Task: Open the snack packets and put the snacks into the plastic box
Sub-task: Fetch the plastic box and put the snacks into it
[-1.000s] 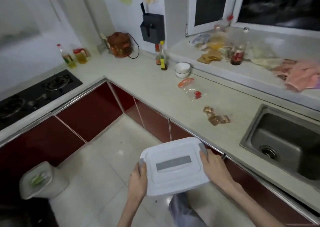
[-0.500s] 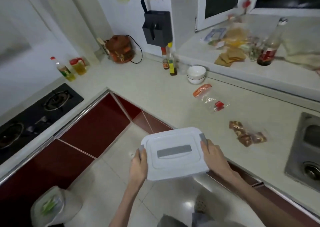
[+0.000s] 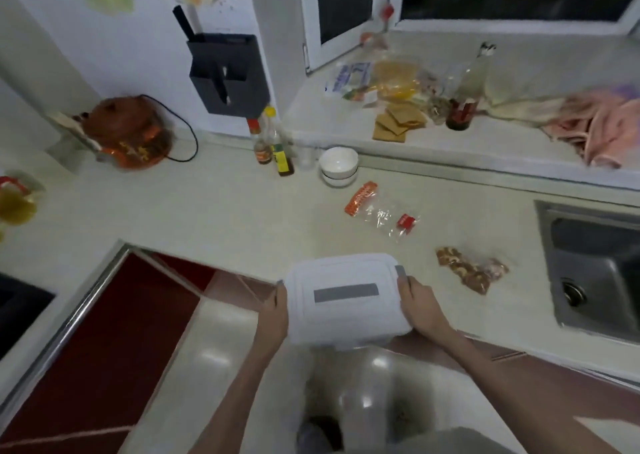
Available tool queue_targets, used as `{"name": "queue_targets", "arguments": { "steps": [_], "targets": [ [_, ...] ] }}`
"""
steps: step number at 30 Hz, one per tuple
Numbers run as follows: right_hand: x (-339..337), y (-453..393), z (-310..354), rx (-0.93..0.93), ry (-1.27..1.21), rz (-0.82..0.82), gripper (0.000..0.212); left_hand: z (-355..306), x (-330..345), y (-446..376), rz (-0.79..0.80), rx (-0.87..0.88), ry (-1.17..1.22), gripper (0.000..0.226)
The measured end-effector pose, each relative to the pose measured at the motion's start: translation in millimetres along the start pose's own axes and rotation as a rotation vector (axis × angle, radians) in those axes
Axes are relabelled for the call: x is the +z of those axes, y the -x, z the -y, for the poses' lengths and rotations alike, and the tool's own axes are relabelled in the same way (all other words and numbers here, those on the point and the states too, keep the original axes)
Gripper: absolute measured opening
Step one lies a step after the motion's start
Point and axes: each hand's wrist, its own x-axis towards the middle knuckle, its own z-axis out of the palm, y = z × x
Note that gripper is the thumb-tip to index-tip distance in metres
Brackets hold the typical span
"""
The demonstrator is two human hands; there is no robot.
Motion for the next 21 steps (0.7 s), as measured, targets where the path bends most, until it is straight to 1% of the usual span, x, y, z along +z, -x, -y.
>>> {"name": "queue_targets", "arguments": {
  "steps": [1,4,6,9,12,14,17,21],
  "targets": [
    [7.5,-5.3,2.3,0.037,-0.035,-0.04,0.046,-6.3,-4.4,-15.0,0.026,0.022,-0.011,0.037],
    [22.5,-16.2,14.4,0.137,-0.083,-0.087,0.043,-11.9,-9.1,-58.5,0.076,0.079,-0.072,0.044],
    [24.0,-23.2,21.0,0.172,-0.112,-0.115,0.045,-15.7,-9.6,-77.0,0.113,0.071,-0.08,0.047],
    [20.9,-37.2,26.9,0.194,-0.131,-0.169,0.049,-25.3,-6.1,-104.2,0.181,0.103,-0.137,0.046],
    [16.9,-52.8,25.9,0.242,-0.148,-0.195,0.05,-37.2,5.1,-128.1,0.251,0.093,-0.156,0.045],
    [13.6,-63.5,22.0,0.277,-0.17,-0.222,0.046,-45.0,11.9,-138.9,0.271,0.091,-0.161,0.045],
    [6.4,-77.7,17.1,0.349,-0.212,-0.269,0.038,-52.8,19.3,-153.7,0.297,0.099,-0.234,0.049],
    [2.1,-92.0,12.6,0.38,-0.184,-0.256,0.021,-64.5,28.8,-162.3,0.361,0.048,-0.268,0.05]
  ]
}}
